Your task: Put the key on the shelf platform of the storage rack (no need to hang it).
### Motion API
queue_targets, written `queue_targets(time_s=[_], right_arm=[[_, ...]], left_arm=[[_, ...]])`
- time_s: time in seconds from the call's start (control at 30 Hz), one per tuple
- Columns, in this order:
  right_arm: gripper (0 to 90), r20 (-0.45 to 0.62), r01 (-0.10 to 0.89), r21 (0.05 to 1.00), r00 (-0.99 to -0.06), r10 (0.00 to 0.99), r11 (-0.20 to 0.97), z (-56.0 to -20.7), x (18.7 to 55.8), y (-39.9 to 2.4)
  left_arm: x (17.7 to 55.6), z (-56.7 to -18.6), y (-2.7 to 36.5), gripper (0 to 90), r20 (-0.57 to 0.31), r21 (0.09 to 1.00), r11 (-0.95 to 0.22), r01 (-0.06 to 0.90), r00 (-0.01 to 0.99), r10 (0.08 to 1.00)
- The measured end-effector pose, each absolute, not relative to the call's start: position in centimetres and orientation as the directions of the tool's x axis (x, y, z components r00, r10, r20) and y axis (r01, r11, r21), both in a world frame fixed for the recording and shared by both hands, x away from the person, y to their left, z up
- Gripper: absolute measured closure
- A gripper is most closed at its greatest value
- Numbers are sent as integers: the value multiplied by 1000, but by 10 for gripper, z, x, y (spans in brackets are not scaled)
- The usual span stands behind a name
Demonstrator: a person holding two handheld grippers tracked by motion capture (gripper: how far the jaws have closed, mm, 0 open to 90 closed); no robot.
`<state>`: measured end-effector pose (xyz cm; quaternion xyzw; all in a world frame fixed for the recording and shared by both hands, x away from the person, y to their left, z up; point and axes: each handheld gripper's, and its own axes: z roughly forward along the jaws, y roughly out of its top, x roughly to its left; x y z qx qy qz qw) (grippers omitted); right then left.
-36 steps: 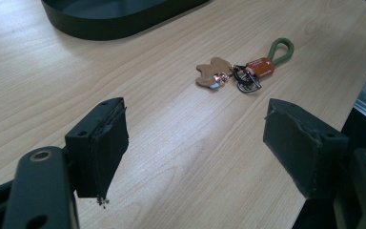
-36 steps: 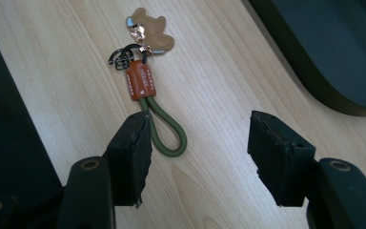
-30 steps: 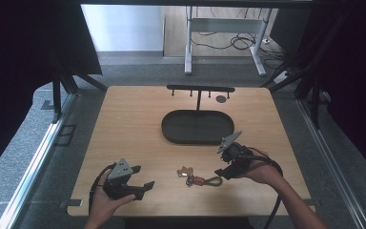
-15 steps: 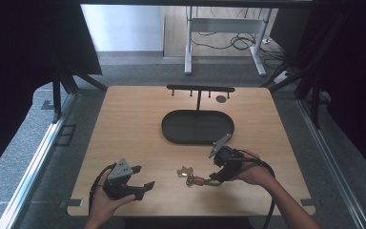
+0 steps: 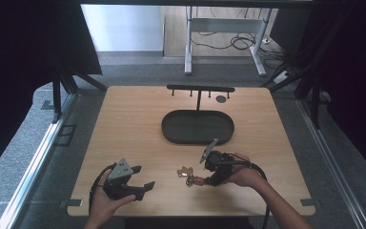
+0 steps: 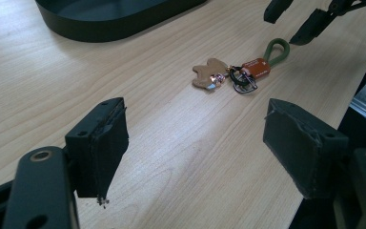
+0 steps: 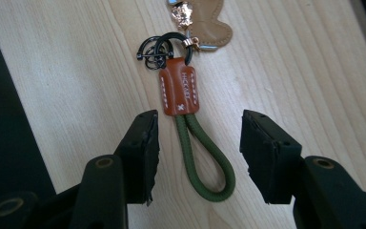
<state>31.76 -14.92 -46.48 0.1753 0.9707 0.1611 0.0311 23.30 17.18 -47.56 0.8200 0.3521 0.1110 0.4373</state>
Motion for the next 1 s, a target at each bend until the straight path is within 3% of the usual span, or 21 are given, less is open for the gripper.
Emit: queue_targets(time_s=[1.0], right_arm=[[582,7,277,222,-959,282,935,-497,323,-117]], left_arm=[[233,-474,175,234,-128,801,-360,479,724,678]])
